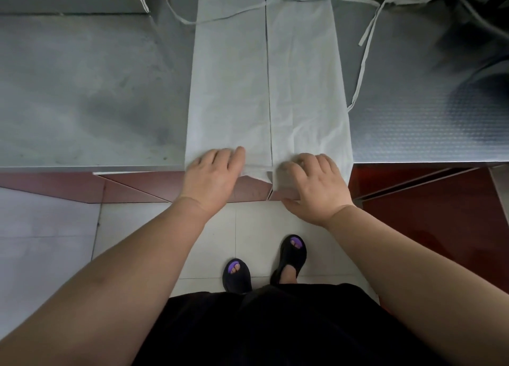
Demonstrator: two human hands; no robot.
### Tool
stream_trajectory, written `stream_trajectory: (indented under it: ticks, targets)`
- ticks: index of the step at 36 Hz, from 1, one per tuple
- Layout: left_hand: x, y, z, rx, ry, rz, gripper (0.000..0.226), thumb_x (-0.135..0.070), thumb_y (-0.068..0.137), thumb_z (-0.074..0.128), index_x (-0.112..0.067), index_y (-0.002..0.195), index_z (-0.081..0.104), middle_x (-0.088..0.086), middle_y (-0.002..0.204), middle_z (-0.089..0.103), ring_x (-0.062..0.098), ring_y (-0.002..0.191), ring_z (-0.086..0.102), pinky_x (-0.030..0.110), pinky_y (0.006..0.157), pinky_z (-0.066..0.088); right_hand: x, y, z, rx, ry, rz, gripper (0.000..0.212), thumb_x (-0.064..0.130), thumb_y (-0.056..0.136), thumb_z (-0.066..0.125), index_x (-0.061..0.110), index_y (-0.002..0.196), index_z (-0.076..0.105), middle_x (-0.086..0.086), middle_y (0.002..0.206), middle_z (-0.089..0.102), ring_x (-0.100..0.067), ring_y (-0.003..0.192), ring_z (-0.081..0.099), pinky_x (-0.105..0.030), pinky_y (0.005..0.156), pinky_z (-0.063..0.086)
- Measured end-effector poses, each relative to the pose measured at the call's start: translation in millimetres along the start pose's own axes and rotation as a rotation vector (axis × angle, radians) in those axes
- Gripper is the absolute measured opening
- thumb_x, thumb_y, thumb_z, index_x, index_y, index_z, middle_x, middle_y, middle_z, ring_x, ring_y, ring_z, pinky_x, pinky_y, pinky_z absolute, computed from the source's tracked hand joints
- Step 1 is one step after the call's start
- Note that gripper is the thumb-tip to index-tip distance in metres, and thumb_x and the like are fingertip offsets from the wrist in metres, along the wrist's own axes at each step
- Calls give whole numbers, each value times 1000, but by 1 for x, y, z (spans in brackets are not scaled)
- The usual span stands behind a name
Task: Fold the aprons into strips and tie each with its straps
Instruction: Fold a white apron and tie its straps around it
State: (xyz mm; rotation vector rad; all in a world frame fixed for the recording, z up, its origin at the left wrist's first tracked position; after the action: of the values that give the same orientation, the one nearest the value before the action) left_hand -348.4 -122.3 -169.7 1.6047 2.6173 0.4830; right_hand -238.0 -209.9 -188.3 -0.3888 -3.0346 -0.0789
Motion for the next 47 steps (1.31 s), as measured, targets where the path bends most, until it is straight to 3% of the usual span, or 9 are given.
stream_trajectory:
  ticks: [6,11,16,20,25,28,33,41,47]
  targets:
    - [7,-1,-2,143,-169,-69,39,12,40,73,-5,73,60,11,72,58,28,59,58,26,43,41,3,8,13,162,-120,23,72,28,59,79,14,125,53,-18,120,52,-37,98,56,-45,96,40]
    - [21,5,-2,229,-333,-194,14,4,72,56,-1,84,62,16,74,59,35,62,59,31,46,41,2,6,23,246,-222,59,74,19,74,64,20,139,28,-13,136,35,-32,116,45,-42,108,25]
    - [44,15,6,361,-388,-337,27,-10,95,39,-7,118,52,17,109,59,38,94,55,39,70,38,4,12,3,20,-108,93,61,-6,40,74,7,98,64,-13,80,62,-32,61,60,-40,74,52]
    - [43,15,2,411,-437,-318,29,-16,94,43,-11,122,50,13,113,60,34,98,56,34,70,37,4,21,-11,-21,-71,78,45,-13,24,72,5,64,57,-8,50,51,-26,37,47,-23,46,31]
    - [9,-4,19,584,-182,-33,73,-37,74,69,-19,136,35,7,144,35,28,130,38,38,103,33,-2,22,6,282,-39,50,24,6,82,53,7,105,56,-9,97,61,-32,86,57,-31,67,32]
    - [5,-14,31,497,-53,-41,96,-12,41,84,-14,126,40,17,135,44,36,119,52,48,91,46,-1,20,3,268,-55,24,22,9,81,56,10,102,60,-7,97,61,-30,77,58,-30,65,32]
    - [-3,-11,25,299,28,-45,79,1,43,64,-12,120,50,10,113,50,30,93,55,42,77,49,1,20,-14,75,131,-24,3,9,64,59,6,65,61,-9,57,56,-31,39,50,-25,54,29]
    - [-2,8,0,180,30,20,45,10,47,29,-9,73,60,5,63,51,23,48,46,23,42,30,-1,16,-2,323,106,34,48,22,85,59,12,131,49,-10,122,55,-35,101,55,-33,82,35]
    - [15,18,3,354,-166,-70,44,12,36,74,-5,73,59,10,60,53,27,47,50,21,40,26,-8,3,9,289,-79,101,79,-4,72,61,11,143,32,-18,135,38,-37,113,47,-38,103,35]
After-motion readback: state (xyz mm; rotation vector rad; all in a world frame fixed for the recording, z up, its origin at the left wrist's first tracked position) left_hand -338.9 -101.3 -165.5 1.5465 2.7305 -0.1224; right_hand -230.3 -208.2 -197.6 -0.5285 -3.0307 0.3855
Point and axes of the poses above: each hand's wrist, its own y-axis towards the middle knuckle, its own z-axis out of the palm, x = y × z, the point moved 10 cm from there along y, towards the middle knuckle
